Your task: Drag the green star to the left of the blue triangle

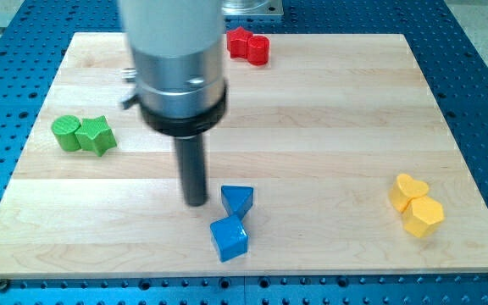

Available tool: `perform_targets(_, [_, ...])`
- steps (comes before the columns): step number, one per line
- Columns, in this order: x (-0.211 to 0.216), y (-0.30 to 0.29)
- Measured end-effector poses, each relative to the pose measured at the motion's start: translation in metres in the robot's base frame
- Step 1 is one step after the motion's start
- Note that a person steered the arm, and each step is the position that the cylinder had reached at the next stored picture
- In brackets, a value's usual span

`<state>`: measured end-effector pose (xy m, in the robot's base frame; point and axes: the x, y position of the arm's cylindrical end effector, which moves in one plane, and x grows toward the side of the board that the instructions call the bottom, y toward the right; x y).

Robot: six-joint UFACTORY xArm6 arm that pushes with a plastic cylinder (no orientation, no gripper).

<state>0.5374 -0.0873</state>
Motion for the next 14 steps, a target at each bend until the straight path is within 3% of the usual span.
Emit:
perform_targets(2, [0.021,-0.207])
perform_targets(3, [-0.031,-0.214])
perform_targets(4, [-0.114,-0.212])
perform_targets(5, [-0.141,-0.175])
perform_targets(6, [-0.118,-0.073])
perform_targets(7, [-0.130,-0.048])
perform_targets(8, [-0.144,-0.110])
perform_targets(9, [-0.117,-0.170])
perform_targets(10, [-0.115,-0.143])
perform_targets(11, [-0.109,-0.158])
perform_targets(13, [-0.086,-0.025])
perform_targets(14, [-0.048,0.000])
